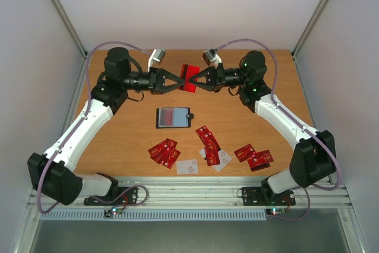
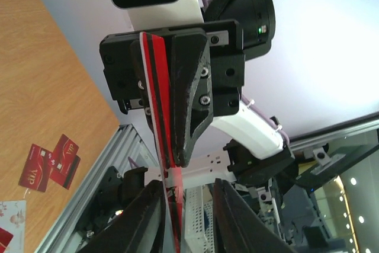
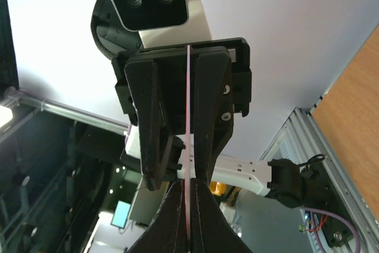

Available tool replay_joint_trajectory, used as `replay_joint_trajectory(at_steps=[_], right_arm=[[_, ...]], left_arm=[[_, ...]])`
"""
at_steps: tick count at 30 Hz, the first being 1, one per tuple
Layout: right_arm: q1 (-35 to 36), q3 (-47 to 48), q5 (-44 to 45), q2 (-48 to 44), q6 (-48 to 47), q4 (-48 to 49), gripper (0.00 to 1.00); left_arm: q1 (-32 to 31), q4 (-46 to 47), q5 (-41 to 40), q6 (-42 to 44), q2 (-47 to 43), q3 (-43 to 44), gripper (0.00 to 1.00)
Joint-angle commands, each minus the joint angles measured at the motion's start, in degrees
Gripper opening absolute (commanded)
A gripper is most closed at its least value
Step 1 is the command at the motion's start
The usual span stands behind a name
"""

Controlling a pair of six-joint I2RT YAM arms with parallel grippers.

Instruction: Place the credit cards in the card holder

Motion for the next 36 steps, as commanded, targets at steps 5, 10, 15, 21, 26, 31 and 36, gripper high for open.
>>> replay_joint_trajectory(at_steps=[5, 10, 15, 21, 26, 31, 36], right_arm=[[-0.4, 1.0, -6.2, 0.7, 5.6, 7.8, 0.01], [-0.4, 0.9, -8.2, 0.7, 6.9, 9.2, 0.01], [-0.4, 1.0, -9.8, 0.7, 7.1, 9.7, 0.01], [-0.4, 0.8, -10.9, 0.9, 6.6, 9.7, 0.01], [-0.4, 0.9, -11.2, 1.4, 4.7, 7.9, 0.01], [-0.3, 1.1, -11.4, 2.2, 3.4, 7.0, 0.01], [-0.3, 1.2, -11.8, 3.2, 2.7, 7.1, 0.01]], left_arm=[[0.1, -3.4, 3.0, 4.5, -1.1, 1.9, 0.17], [0.1, -3.9, 2.9, 4.6, -1.1, 1.9, 0.16], [0.1, -4.3, 2.7, 4.4, -0.8, 1.9, 0.16], [0.1, -4.4, 2.3, 3.7, 0.1, 2.2, 0.15], [0.0, -4.5, 1.7, 3.1, 1.1, 2.4, 0.15], [-0.1, -4.5, 1.4, 2.5, 2.7, 2.9, 0.14], [-0.4, -4.6, 1.4, 2.2, 4.3, 3.8, 0.05]])
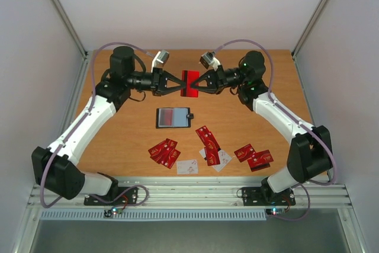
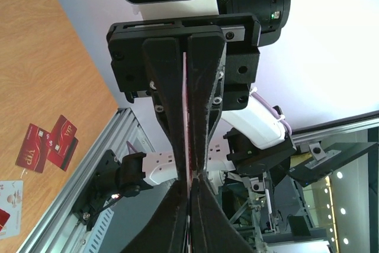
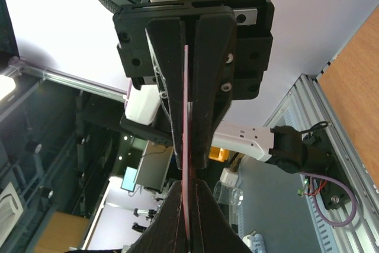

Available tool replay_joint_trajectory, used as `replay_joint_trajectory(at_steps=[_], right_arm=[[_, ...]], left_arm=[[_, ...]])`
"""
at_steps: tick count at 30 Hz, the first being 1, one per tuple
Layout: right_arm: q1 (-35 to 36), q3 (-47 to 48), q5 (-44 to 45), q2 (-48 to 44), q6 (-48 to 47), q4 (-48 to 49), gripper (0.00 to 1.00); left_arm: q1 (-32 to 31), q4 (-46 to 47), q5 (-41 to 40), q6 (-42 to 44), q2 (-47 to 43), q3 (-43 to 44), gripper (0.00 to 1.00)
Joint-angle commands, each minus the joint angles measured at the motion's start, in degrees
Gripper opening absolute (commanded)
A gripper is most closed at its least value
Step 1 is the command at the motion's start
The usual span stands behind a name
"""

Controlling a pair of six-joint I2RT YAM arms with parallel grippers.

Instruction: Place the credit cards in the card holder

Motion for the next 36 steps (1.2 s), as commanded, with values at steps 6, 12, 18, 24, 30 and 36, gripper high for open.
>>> replay_joint_trajectory(at_steps=[6, 12, 18, 24, 30, 36], right_arm=[[-0.1, 2.1, -2.3, 3.0, -2.5, 1.1, 0.09], [-4.6, 0.3, 3.8, 4.2, -7.2, -7.9, 0.60], [-6.9, 4.9, 12.9, 8.0, -35.1, -48.0, 0.60], [-6.6, 7.7, 22.3, 13.0, -47.4, -64.3, 0.57], [-6.2, 5.8, 28.5, 14.8, -49.3, -65.8, 0.51], [-4.1, 5.2, 30.2, 17.8, -49.7, -62.7, 0.46]], left_arm=[[-0.4, 0.4, -0.7, -0.6, 3.4, 2.5, 0.00], [2.8, -8.0, -4.2, 5.2, 3.8, 1.2, 0.00], [6.6, -25.4, -12.0, 24.1, 4.5, -2.4, 0.00], [8.3, -23.9, -18.7, 31.3, 6.5, -10.9, 0.00], [9.1, -16.6, -23.5, 32.3, 9.8, -15.2, 0.00], [10.7, -1.3, -23.2, 28.6, 14.2, -19.9, 0.00]])
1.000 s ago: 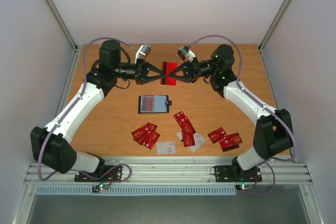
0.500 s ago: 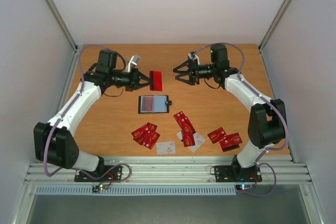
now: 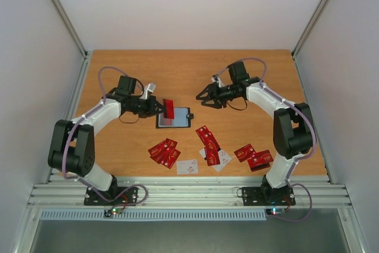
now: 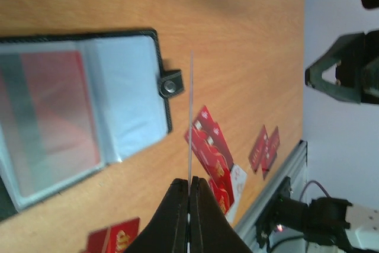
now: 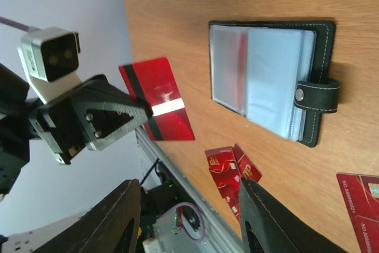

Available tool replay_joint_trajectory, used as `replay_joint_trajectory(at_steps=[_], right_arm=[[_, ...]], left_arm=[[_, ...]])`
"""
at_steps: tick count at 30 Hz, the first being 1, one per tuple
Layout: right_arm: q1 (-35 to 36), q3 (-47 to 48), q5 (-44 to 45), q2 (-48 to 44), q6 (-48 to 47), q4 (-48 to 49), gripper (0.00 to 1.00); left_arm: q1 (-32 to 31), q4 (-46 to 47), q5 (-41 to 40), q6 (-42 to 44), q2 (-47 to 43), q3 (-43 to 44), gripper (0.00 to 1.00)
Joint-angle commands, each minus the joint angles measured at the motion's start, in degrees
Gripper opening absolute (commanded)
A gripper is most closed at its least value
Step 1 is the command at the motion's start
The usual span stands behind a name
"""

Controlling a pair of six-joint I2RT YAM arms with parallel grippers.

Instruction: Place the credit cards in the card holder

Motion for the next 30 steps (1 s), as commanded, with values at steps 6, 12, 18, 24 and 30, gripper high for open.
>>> replay_joint_trajectory(at_steps=[6, 12, 18, 24, 30], right_arm=[[4.8, 0.6, 5.5, 6.3, -0.9, 4.5, 0.46], [5.4, 1.1, 8.0, 8.6, -1.2, 3.8, 0.44], [5.4, 0.1, 7.0, 10.3, -0.9, 4.8, 0.42], [5.4, 0.2, 5.4, 12.9, -1.2, 6.1, 0.42], [5.3, 0.9, 4.9, 14.6, -1.7, 6.0, 0.42]], left_arm=[[1.2, 20.3, -2.9, -4.4, 6.5, -2.8, 0.00], [1.4, 22.5, -4.7, -4.1, 9.2, -3.4, 0.00], [2.0, 22.7, -6.6, -2.9, 9.5, -4.6, 0.00], [2.1, 28.4, -5.3, -4.9, 10.8, -6.8, 0.00], [2.1, 31.5, -3.6, -5.8, 12.8, -7.6, 0.00]])
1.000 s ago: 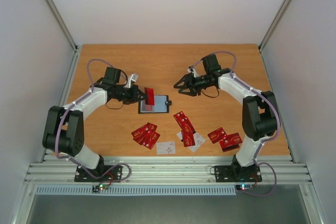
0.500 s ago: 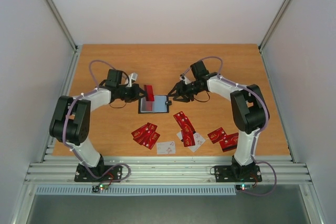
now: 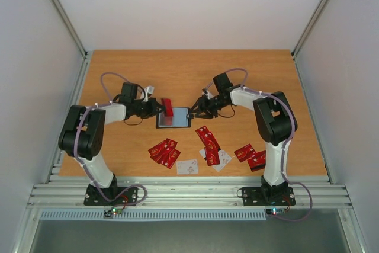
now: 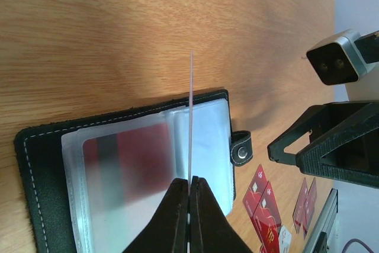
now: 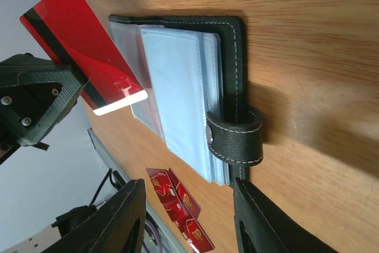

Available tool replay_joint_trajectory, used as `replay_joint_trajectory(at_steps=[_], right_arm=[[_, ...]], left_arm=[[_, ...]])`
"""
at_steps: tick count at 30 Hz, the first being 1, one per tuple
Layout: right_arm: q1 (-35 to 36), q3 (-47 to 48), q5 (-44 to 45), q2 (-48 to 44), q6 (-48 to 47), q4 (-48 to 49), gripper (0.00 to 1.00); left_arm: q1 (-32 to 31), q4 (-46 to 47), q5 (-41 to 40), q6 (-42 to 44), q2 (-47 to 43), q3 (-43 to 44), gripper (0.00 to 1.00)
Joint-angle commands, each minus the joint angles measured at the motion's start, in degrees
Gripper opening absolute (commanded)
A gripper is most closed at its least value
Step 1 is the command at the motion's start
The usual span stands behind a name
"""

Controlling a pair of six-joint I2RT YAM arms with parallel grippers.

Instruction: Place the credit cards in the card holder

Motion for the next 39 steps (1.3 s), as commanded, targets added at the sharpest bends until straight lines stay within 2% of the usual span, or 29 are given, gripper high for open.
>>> replay_joint_trajectory(at_steps=[1, 29, 39], right_arm=[[0.0, 1.0, -1.2, 1.3, -1.3, 0.9, 0.42], [0.0, 2.5, -3.1, 6.2, -1.3, 1.8, 0.41], [-0.1, 2.2, -3.0, 6.4, -1.3, 1.8, 0.40]], left_arm=[[0.3, 6.2, 1.5, -0.4, 1.5, -1.0, 0.00], [0.3, 9.4, 4.7, -2.6, 4.2, -2.8, 0.00], [0.4, -0.9, 0.8, 2.6, -1.8, -0.6, 0.00]])
